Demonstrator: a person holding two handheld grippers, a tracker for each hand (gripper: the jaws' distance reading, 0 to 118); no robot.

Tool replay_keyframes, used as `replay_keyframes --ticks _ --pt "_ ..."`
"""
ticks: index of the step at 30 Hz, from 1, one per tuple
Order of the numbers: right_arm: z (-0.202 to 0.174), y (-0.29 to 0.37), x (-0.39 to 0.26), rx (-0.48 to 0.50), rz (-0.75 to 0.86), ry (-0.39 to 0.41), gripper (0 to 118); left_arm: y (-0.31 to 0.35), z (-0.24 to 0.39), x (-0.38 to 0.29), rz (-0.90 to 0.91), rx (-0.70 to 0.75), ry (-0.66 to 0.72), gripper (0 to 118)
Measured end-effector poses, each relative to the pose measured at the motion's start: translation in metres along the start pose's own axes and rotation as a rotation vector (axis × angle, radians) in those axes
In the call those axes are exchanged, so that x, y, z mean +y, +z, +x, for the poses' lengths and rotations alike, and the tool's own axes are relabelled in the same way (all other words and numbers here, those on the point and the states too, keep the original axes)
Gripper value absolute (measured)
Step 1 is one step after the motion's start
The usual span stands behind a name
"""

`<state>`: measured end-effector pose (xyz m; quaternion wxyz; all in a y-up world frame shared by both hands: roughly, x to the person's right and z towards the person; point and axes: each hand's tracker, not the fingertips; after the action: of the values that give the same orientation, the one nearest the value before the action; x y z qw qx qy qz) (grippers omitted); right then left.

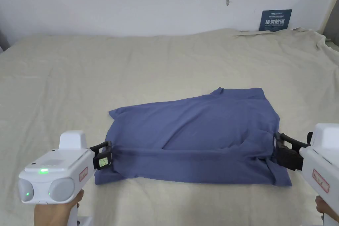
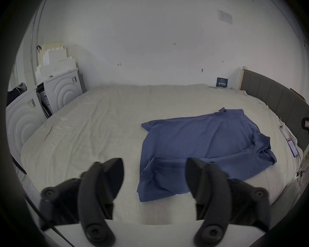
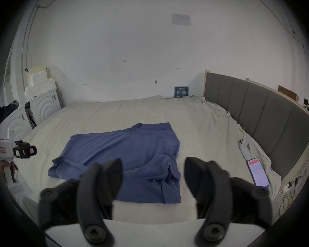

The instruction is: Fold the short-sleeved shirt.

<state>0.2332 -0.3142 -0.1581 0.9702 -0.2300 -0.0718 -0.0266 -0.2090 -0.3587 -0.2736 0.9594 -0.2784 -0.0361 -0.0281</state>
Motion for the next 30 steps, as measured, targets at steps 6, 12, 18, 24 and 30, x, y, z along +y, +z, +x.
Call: replay_keyframes --ticks 6,12,18,24,30 --pt "-0.007 0.012 -0.014 -0.023 0.039 0.041 0 0.014 0.0 -0.01 0.0 -0.048 0.044 0" --pt "0.002 0.009 -0.015 -0.014 0.032 0.03 0 0.007 0.001 -0.012 -0.054 -0.053 0.04 0" --pt "0.009 -0.001 -0.015 -0.016 0.017 0.011 0 -0.031 -0.006 -0.004 -0.21 -0.058 0.043 4" --pt "0.013 -0.013 -0.019 -0.018 -0.014 0.003 0 -0.087 -0.016 -0.009 -0.379 -0.007 0.07 86" --pt "0.014 -0.025 -0.02 -0.022 -0.048 -0.017 0 -0.124 -0.021 -0.024 -0.469 0.024 0.089 86"
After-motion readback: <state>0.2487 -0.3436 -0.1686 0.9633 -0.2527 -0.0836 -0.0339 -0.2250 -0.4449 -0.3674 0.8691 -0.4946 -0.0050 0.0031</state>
